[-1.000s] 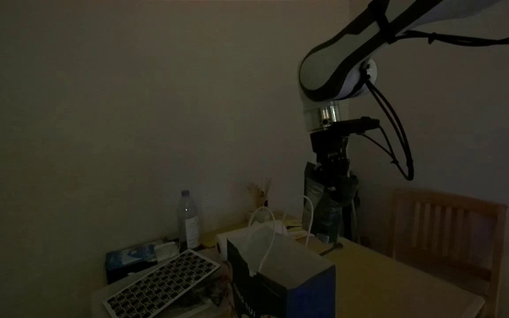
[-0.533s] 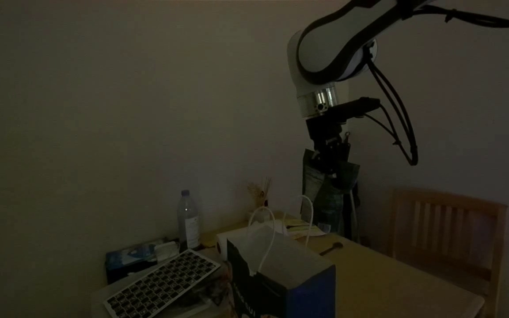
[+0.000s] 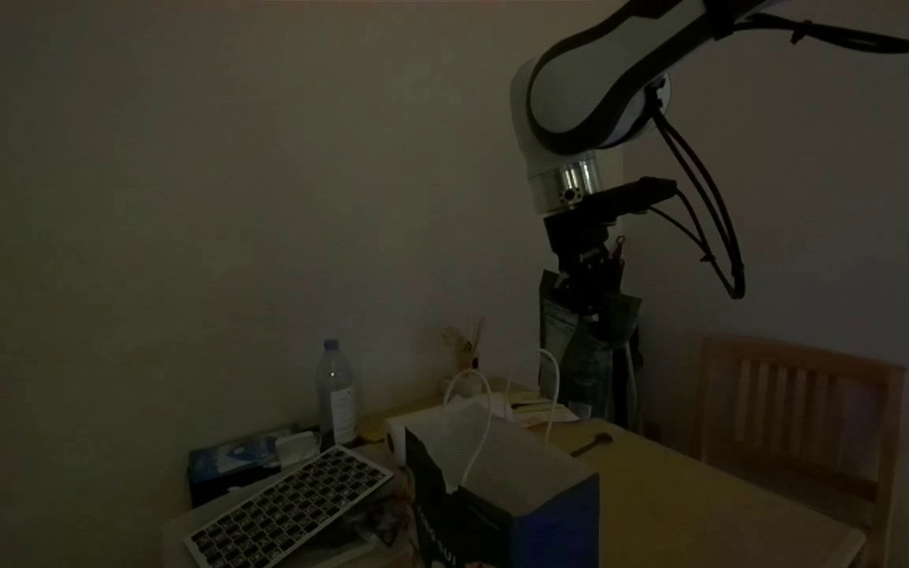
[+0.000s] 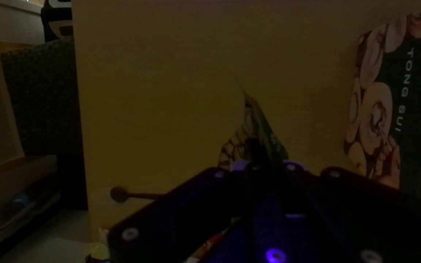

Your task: Put the green sachet in the bag

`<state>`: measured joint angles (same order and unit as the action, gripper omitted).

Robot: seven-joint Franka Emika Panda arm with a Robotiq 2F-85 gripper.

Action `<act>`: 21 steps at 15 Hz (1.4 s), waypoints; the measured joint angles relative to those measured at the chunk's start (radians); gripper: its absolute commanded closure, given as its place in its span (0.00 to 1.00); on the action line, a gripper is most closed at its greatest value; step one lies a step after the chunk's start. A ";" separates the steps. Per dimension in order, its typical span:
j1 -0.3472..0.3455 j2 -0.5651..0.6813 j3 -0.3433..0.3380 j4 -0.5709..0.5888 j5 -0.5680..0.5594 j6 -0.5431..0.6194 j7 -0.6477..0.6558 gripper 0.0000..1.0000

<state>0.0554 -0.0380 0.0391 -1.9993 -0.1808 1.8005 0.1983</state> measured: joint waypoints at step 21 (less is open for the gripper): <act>0.161 -0.168 0.333 0.158 -0.104 -0.447 0.343 0.99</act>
<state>0.2164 -0.2062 0.3725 -1.8411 -0.2844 1.3530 0.5417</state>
